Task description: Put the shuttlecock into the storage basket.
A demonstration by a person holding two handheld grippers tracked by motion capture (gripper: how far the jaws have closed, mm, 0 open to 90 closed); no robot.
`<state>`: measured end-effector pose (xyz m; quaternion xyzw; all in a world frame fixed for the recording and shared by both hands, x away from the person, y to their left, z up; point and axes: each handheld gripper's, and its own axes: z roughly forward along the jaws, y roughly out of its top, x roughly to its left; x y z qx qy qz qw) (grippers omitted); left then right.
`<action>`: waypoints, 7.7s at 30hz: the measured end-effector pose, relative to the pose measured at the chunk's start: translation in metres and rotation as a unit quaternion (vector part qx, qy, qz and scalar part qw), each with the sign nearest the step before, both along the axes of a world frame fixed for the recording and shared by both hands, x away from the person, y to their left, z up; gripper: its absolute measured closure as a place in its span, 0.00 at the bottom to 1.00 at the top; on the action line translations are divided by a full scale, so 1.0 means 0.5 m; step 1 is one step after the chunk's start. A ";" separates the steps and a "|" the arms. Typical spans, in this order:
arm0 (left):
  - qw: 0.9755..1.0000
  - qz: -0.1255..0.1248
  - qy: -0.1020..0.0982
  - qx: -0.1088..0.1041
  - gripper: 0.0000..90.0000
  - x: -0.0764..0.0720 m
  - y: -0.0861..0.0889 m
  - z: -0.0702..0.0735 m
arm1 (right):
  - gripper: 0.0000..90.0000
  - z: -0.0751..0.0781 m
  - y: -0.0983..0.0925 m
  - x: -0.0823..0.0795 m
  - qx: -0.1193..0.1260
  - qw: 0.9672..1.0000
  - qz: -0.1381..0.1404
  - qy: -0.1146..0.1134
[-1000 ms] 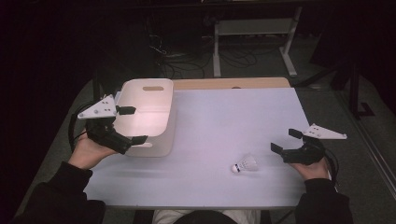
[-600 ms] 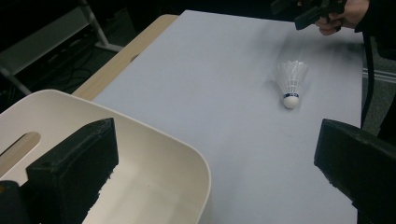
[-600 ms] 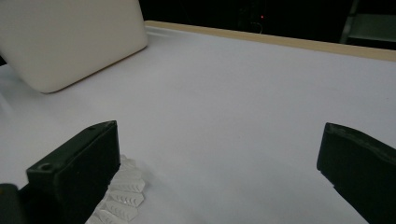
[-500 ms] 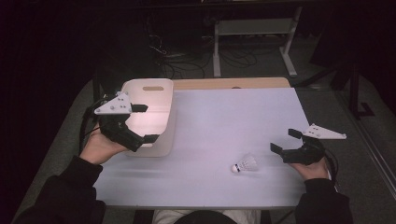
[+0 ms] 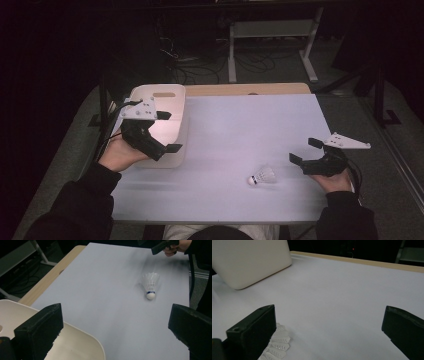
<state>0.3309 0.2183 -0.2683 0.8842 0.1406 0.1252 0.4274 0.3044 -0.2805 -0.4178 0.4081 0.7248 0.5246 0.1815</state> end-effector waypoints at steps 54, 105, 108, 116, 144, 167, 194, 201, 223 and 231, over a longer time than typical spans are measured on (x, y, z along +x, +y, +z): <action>0.992 -0.075 0.069 0.073 0.00 0.051 -0.213 -0.049 | 0.00 0.000 0.001 0.002 0.004 1.000 0.010 -0.001; 0.977 -0.106 0.149 0.107 0.01 0.061 -0.347 -0.208 | 0.00 -0.002 0.002 0.003 0.002 1.000 0.017 -0.001; 0.976 -0.108 0.153 0.110 0.01 0.063 -0.352 -0.218 | 0.00 -0.002 0.002 0.004 0.003 1.000 0.017 0.000; 0.974 -0.112 0.165 0.108 0.01 0.063 -0.364 -0.238 | 0.00 -0.002 0.003 0.004 0.003 1.000 0.018 0.000; 0.964 -0.142 0.170 0.145 0.01 0.046 -0.438 -0.288 | 0.00 -0.002 0.002 0.004 0.006 1.000 0.022 0.000; 0.961 -0.141 0.185 0.150 0.03 0.045 -0.443 -0.314 | 0.00 -0.002 0.003 0.004 0.005 1.000 0.023 0.001; 0.959 -0.143 0.190 0.156 0.37 0.036 -0.443 -0.317 | 0.00 -0.002 0.003 0.004 0.006 1.000 0.024 0.002; 0.960 -0.135 0.187 0.158 0.49 0.035 -0.442 -0.317 | 0.00 -0.002 0.003 0.004 0.006 1.000 0.024 0.002; 0.961 -0.140 0.178 0.156 0.72 0.033 -0.442 -0.313 | 0.00 -0.002 0.003 0.005 0.007 1.000 0.023 0.003; 0.961 -0.146 0.178 0.155 0.73 0.031 -0.439 -0.300 | 0.00 -0.002 0.003 0.005 0.007 1.000 0.023 0.003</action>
